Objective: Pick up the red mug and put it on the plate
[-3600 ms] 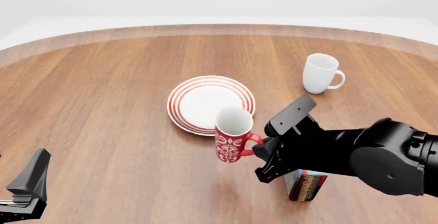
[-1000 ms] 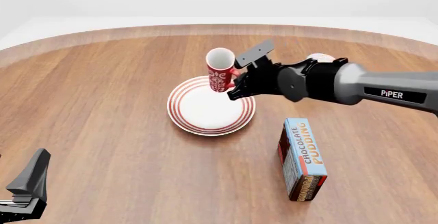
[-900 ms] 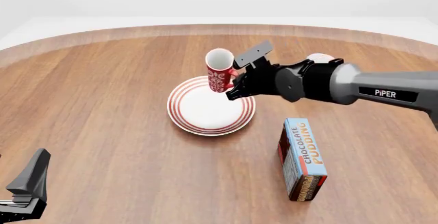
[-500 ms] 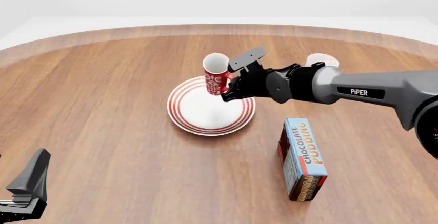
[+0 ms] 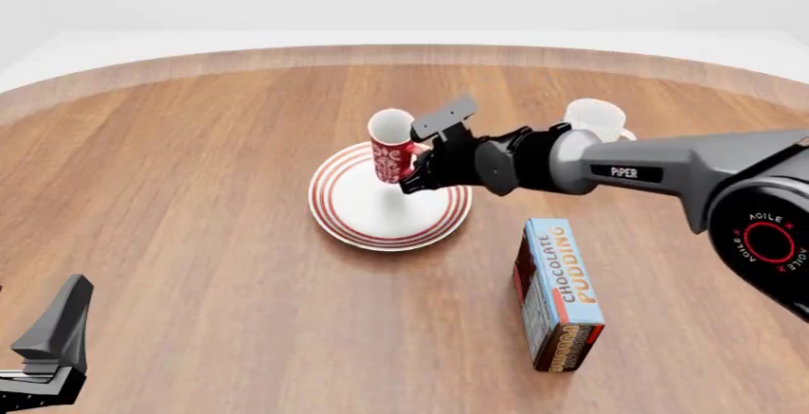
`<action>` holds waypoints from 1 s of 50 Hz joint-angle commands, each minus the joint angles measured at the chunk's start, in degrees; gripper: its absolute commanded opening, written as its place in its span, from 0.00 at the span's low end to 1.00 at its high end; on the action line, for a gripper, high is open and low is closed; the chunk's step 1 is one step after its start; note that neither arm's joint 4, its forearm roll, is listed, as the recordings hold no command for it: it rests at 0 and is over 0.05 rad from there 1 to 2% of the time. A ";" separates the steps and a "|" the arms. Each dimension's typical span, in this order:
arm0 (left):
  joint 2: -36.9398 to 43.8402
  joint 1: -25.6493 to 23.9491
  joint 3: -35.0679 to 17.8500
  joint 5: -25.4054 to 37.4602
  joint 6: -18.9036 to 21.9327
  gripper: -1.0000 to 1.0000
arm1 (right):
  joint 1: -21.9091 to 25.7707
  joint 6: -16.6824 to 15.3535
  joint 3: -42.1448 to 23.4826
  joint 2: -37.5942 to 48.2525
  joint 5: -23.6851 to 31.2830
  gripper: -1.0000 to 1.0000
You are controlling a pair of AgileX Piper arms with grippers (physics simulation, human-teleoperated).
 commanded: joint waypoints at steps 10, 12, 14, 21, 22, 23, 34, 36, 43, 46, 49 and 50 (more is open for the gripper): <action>0.00 0.00 0.00 0.00 0.00 1.00 | 0.25 1.17 0.21 0.95 -1.08 0.00; 0.00 0.00 0.00 0.00 0.00 1.00 | 0.30 1.24 0.21 0.93 -1.09 0.00; 0.00 0.00 0.00 0.00 0.00 1.00 | 0.35 1.25 0.28 0.94 -1.13 0.00; 0.00 0.00 0.00 0.00 0.00 1.00 | 0.23 1.24 0.59 1.20 -1.53 0.00; 0.00 0.00 0.00 0.00 0.00 1.00 | 0.22 1.24 0.62 1.26 -1.63 0.00; 0.00 0.00 0.00 0.00 0.00 1.00 | 0.23 1.26 0.66 1.30 -1.70 0.00; 0.00 0.00 0.00 0.00 0.00 1.00 | 0.91 1.02 1.03 1.01 -2.05 1.00; 0.00 0.00 0.00 0.00 0.00 1.00 | 0.93 1.01 0.95 1.22 -1.94 1.00; 0.00 0.00 0.00 0.00 0.00 1.00 | 0.03 -0.84 1.23 1.14 -2.81 1.00; 0.00 0.00 0.00 0.00 0.00 1.00 | 0.21 -0.65 1.68 0.84 -2.91 1.00; 0.00 0.00 0.00 0.00 0.00 1.00 | 0.29 -0.73 1.99 0.54 -2.94 1.00; 0.00 0.00 0.00 0.00 0.00 1.00 | 0.34 -0.77 2.08 0.42 -2.97 1.00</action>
